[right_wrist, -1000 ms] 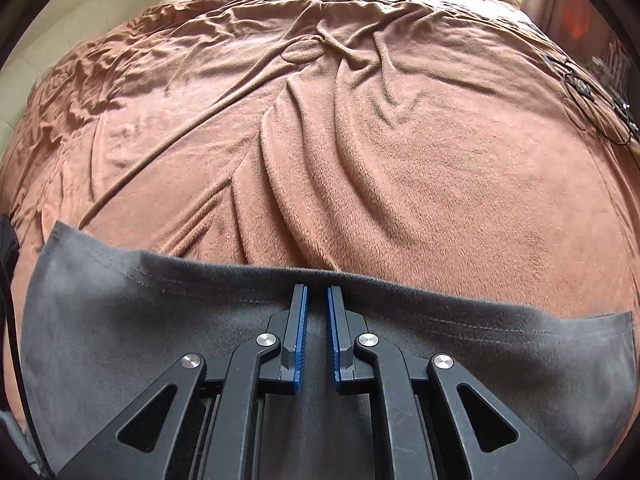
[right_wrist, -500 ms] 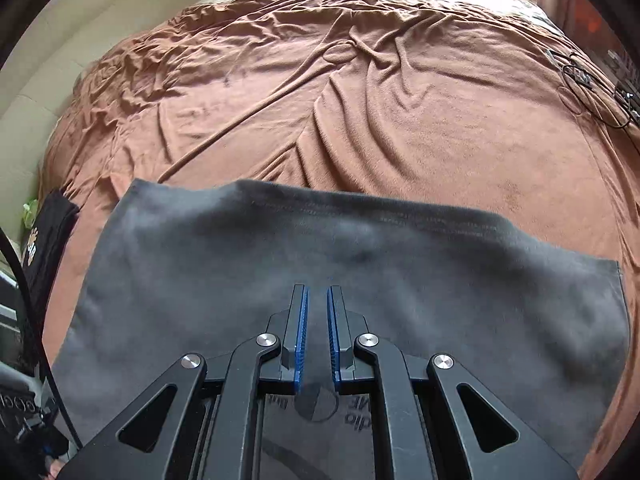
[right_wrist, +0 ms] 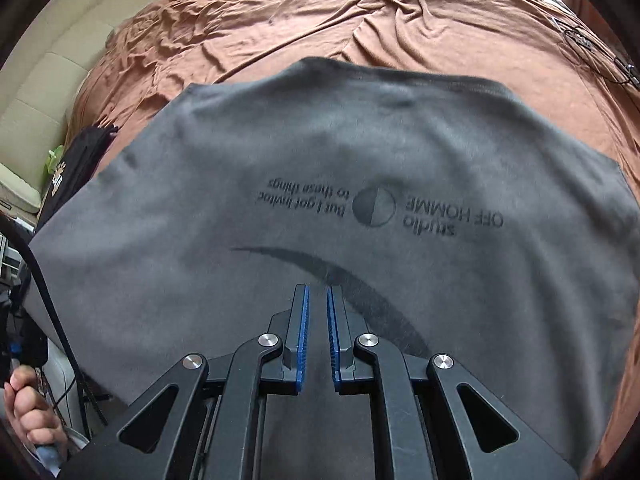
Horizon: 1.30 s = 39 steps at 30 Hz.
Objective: Fold small clothes
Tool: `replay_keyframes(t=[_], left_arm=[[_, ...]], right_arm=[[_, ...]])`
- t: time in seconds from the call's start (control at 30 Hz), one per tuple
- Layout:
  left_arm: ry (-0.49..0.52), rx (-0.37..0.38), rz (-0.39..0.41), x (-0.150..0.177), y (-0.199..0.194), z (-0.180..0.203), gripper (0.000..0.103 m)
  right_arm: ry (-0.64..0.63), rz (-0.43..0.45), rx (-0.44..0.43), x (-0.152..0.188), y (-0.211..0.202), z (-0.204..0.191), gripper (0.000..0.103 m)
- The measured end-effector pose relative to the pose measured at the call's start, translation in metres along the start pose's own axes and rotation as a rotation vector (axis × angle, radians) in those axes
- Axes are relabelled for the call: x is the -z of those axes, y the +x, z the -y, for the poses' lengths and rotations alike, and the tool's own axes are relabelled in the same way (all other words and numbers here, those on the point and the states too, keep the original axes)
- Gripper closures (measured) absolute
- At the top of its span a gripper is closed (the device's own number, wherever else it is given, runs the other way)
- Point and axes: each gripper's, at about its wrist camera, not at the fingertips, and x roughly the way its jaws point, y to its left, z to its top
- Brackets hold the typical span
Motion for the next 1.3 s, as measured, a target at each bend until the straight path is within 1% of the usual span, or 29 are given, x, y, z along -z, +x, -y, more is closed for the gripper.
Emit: replay_keyframes(t=[0.13, 0.23, 0.43, 0.53, 0.77, 0.9, 1.03, 1.13, 1.3], left_arm=[[-0.003, 0.015, -0.001, -0.003, 0.005, 0.006, 0.097], [-0.01, 0.029, -0.009, -0.004, 0.008, 0.009, 0.097], [-0.01, 0.043, -0.025, -0.005, 0.014, 0.014, 0.097], [-0.016, 0.057, -0.033, -0.006, 0.017, 0.017, 0.097], [0.003, 0.084, -0.053, -0.009, 0.029, 0.035, 0.097], [0.031, 0.098, -0.071, -0.01, 0.039, 0.051, 0.097], [0.04, 0.125, -0.088, -0.012, 0.05, 0.066, 0.097], [0.053, 0.141, -0.097, -0.011, 0.058, 0.077, 0.097], [0.075, 0.152, -0.123, -0.008, 0.074, 0.094, 0.097]], right_arm=[[0.02, -0.027, -0.028, 0.018, 0.005, -0.002, 0.097], [0.038, -0.044, -0.032, 0.03, 0.009, 0.001, 0.097], [0.061, -0.04, -0.054, 0.052, 0.001, 0.001, 0.097], [0.086, -0.044, -0.082, 0.063, -0.001, 0.004, 0.097], [0.243, -0.055, -0.223, 0.075, -0.003, 0.032, 0.097], [0.27, 0.003, -0.243, 0.072, -0.016, 0.041, 0.097], [0.284, 0.017, -0.277, 0.069, -0.018, 0.044, 0.097], [0.31, -0.002, -0.352, 0.072, -0.012, 0.046, 0.097], [0.345, -0.05, -0.413, 0.076, 0.008, 0.058, 0.097]])
